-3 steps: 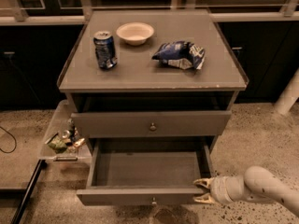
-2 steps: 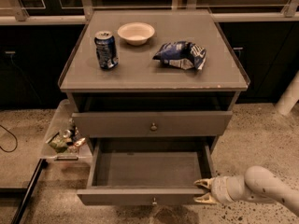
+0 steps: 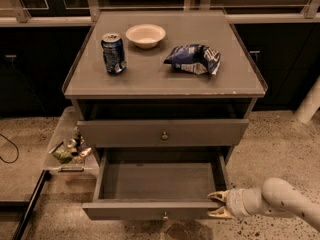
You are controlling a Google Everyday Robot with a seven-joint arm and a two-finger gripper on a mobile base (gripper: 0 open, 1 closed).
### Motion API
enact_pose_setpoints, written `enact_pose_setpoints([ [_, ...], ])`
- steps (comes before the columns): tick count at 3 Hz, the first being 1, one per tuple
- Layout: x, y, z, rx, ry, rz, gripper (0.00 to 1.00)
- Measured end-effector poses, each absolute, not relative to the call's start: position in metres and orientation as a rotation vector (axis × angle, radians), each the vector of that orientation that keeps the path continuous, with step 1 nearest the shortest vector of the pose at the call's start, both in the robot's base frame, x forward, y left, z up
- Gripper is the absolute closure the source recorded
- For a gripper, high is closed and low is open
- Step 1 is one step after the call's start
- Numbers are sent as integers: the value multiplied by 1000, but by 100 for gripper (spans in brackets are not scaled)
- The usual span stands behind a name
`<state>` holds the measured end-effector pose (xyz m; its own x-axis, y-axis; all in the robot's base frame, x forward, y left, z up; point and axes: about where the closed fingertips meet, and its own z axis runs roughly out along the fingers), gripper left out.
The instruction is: Open middle drawer
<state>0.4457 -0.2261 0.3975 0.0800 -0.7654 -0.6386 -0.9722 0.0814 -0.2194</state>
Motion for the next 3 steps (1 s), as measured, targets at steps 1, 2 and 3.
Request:
enact_pose_setpoints([
  [1, 446, -226, 397, -1727, 1728, 417, 34],
  [2, 446, -226, 398, -1727, 1728, 416, 11],
  [3, 443, -224, 398, -1738, 1721, 408, 0],
])
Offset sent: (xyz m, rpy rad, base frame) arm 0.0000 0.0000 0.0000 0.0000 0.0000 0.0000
